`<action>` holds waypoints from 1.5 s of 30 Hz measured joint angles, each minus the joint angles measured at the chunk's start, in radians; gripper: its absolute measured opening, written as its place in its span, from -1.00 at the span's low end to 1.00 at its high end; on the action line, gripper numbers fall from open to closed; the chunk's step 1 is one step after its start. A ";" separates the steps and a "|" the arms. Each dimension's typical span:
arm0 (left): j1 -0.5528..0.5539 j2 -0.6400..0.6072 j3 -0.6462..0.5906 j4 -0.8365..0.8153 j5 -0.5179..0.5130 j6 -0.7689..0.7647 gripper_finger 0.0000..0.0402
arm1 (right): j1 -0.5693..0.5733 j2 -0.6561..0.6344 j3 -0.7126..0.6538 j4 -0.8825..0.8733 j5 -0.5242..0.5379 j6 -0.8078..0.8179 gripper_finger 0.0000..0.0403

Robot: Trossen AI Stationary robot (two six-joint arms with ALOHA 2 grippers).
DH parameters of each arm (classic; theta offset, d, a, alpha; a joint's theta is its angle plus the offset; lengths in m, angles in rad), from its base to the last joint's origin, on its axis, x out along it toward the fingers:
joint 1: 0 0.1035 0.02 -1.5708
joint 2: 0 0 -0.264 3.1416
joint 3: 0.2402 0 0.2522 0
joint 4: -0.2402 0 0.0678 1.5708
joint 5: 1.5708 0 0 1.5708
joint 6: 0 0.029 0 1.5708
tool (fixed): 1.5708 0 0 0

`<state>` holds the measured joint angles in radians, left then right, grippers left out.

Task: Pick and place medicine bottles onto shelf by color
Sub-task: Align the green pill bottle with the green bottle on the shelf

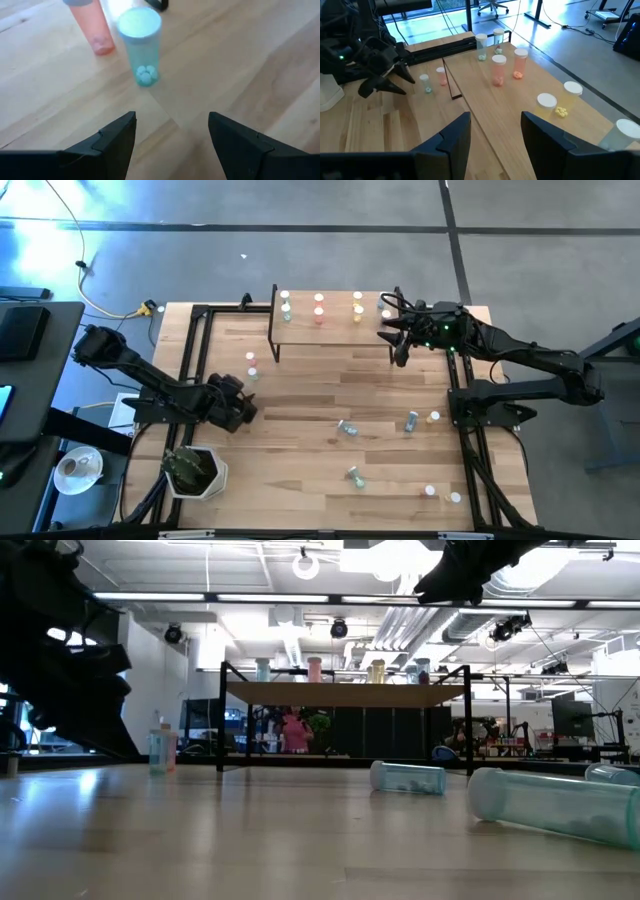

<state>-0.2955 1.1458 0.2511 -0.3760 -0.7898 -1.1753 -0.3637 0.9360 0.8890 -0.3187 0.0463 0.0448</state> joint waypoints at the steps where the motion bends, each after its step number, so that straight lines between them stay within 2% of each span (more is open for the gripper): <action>1: 0.000 0.000 -0.016 0.027 -0.020 0.000 0.19 | 0.000 0.000 0.000 0.000 0.000 0.000 -0.18; 9: 0.000 0.000 -0.097 0.141 -0.123 0.002 0.19 | 0.000 0.000 0.000 0.000 0.000 0.000 -0.18; 14: 0.006 0.000 -0.107 0.191 -0.165 0.077 0.19 | 0.000 0.000 0.000 0.000 0.000 0.000 -0.18; 22: 0.096 0.000 -0.108 0.217 -0.153 0.139 0.19 | 0.000 0.000 0.000 0.000 0.000 0.000 -0.18; 28: 0.149 0.000 -0.108 0.262 -0.089 0.198 0.19 | 0.000 0.000 0.000 0.000 0.000 -0.001 -0.18; 33: 0.197 0.000 -0.108 0.316 -0.087 0.257 0.19 | 0.000 0.000 0.000 0.000 0.000 -0.001 -0.18; 40: 0.294 0.000 -0.108 0.324 -0.047 0.266 0.19 | 0.000 0.000 0.000 0.001 0.000 -0.001 -0.18; 45: 0.333 0.000 -0.108 0.391 -0.011 0.354 0.19 | 0.000 0.000 0.000 0.001 0.000 0.000 -0.18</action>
<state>0.0376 1.1461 0.1429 0.0150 -0.8006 -0.8213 -0.3638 0.9362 0.8890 -0.3180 0.0460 0.0444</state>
